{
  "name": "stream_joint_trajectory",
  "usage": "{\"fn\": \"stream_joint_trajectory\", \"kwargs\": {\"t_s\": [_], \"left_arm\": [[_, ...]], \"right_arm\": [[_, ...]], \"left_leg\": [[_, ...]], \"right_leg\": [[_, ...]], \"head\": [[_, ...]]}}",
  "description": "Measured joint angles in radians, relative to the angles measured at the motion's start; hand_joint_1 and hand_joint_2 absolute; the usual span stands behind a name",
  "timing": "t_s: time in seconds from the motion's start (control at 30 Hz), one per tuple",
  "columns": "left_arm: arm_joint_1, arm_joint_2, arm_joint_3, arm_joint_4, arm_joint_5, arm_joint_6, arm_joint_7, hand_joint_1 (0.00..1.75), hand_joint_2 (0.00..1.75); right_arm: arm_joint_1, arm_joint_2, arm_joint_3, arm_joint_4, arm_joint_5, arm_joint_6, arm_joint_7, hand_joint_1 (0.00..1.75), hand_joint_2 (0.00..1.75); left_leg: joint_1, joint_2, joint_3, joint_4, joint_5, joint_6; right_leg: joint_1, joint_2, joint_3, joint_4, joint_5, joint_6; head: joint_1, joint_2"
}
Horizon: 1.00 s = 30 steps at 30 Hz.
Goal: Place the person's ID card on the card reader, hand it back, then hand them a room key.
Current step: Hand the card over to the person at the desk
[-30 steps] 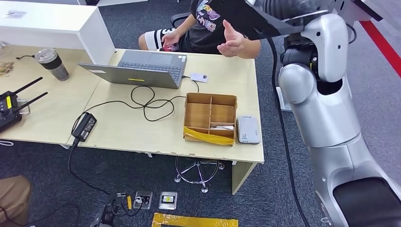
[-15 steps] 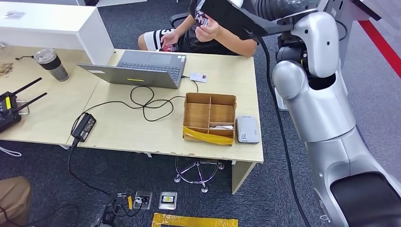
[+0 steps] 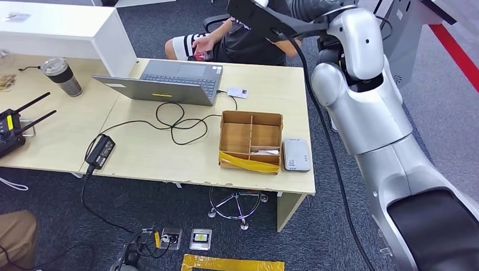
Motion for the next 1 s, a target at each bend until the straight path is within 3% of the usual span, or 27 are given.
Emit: {"fn": "stream_joint_trajectory", "kwargs": {"t_s": [0.33,0.6,1.0], "left_arm": [[0.0,-0.002,0.0,0.0,0.0,-0.001,0.0,0.0,1.75],[-0.016,-0.014,0.0,-0.001,-0.02,-0.017,-0.001,0.0,1.75],[-0.023,-0.022,0.0,-0.001,-0.024,-0.02,-0.001,0.0,1.75]], "right_arm": [[-0.015,0.006,0.019,0.047,0.015,-0.001,0.002,1.75,1.75],[-0.061,0.044,0.07,0.216,0.134,0.031,0.029,1.75,1.75],[-0.056,0.054,0.123,0.321,0.147,0.042,0.035,1.75,1.75]], "left_leg": [[0.0,0.0,0.0,0.0,0.0,0.0],[0.0,0.0,-0.001,0.0,0.0,0.0],[0.0,0.0,-0.003,0.0,0.0,0.0]], "right_leg": [[0.0,0.0,0.0,0.0,0.0,0.0],[0.0,0.0,-0.001,0.0,0.0,0.0],[0.0,0.001,-0.003,0.0,0.0,0.0]], "head": [[0.0,0.0],[0.0,0.0],[0.0,0.0]]}}
